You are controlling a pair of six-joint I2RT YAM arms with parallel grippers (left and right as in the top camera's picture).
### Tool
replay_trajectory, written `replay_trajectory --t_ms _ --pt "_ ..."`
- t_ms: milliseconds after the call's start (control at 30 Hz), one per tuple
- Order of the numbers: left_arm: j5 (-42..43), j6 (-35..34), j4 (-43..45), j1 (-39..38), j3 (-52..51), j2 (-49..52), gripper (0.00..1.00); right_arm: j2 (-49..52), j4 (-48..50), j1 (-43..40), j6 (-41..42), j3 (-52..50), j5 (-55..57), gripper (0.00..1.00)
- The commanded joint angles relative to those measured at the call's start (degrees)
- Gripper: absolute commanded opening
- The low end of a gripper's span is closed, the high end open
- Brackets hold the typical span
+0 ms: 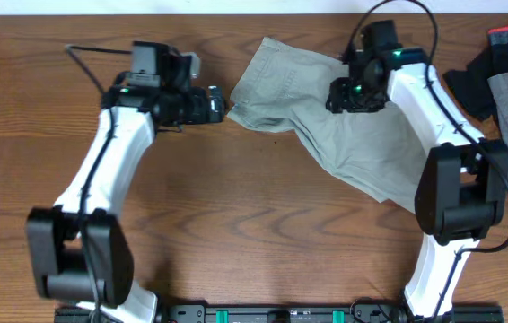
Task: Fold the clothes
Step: 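Pull the khaki shorts with the right gripper to the table center, then grasp the shorts' left edge with the left gripper and spread them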
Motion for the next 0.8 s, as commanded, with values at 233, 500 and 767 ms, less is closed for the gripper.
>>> replay_trajectory --t_ms 233,500,767 --pt "1.01 0.20 7.67 -1.97 1.27 8.24 0.77 -1.07 -2.80 1.38 6.54 -0.79 7.98 0.22" --pt "1.05 -10.25 23.19 -5.99 1.27 14.69 0.31 -1.07 -3.23 1.38 8.41 -1.22 7.72 0.16" --pt "3.58 -14.88 28.63 -7.67 1.29 21.97 0.24 -1.07 -5.77 2.23 8.37 -1.22 7.76 0.14"
